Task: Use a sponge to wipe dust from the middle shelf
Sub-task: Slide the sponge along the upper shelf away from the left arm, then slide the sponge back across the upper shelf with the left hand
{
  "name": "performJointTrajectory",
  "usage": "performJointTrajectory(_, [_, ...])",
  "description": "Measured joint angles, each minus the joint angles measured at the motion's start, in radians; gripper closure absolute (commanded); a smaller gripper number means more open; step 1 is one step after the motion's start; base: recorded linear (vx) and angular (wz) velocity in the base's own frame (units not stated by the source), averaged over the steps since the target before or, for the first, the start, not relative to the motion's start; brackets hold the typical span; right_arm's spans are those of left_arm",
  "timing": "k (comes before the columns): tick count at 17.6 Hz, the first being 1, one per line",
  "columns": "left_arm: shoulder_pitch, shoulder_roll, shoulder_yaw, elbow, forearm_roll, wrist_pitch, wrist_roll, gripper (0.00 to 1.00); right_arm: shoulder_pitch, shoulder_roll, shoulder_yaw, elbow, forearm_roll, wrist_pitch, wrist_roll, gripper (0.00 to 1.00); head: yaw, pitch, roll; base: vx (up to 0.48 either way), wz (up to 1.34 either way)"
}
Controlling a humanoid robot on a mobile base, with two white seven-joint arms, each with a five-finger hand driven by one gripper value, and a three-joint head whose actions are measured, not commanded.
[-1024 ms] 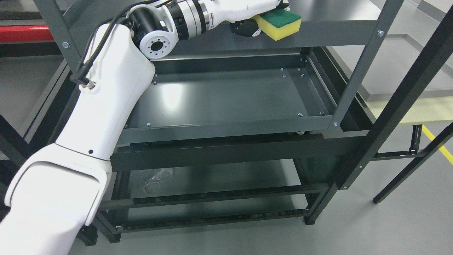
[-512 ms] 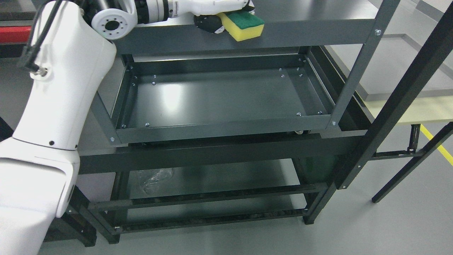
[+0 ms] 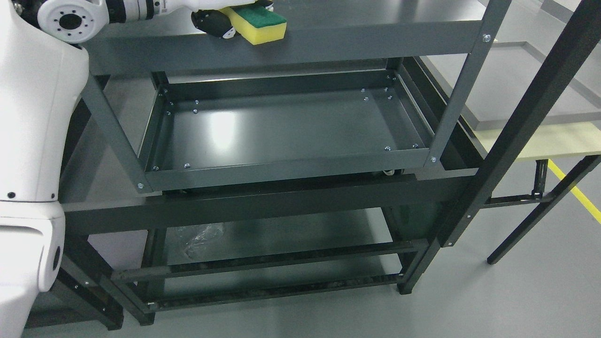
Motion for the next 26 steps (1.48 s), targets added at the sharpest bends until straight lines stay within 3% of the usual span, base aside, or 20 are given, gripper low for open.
performJointTrajectory(6, [-0.003,0.002,0.049,-0.027,0.031,0.000,-0.010,1.00,0.000,0.000,0.000,0.000,0.000,0.000,0.000,0.00,0.0000,0.000,0.000,0.003,0.03])
performJointTrajectory(12, [-0.021,-0.103,0.070,-0.007,-0.018,0.000,0.014,1.00,0.000,0.000,0.000,0.000,0.000,0.000,0.000,0.00,0.0000,0.000,0.000,0.000,0.00])
performJointTrajectory(19, [-0.047,-0.190,-0.017,0.066,-0.092,0.025,0.310,1.00,0.000,0.000,0.000,0.000,0.000,0.000,0.000,0.00,0.0000,0.000,0.000,0.000,0.00])
performJointTrajectory(22, [-0.051,-0.212,-0.069,0.088,-0.095,0.036,0.354,0.99,0.000,0.000,0.000,0.000,0.000,0.000,0.000,0.00,0.0000,0.000,0.000,0.000,0.00])
performJointTrajectory(26, [-0.038,-0.234,-0.118,0.107,-0.086,0.012,0.324,0.99,0.000,0.000,0.000,0.000,0.000,0.000,0.000,0.00,0.0000,0.000,0.000,0.000,0.00])
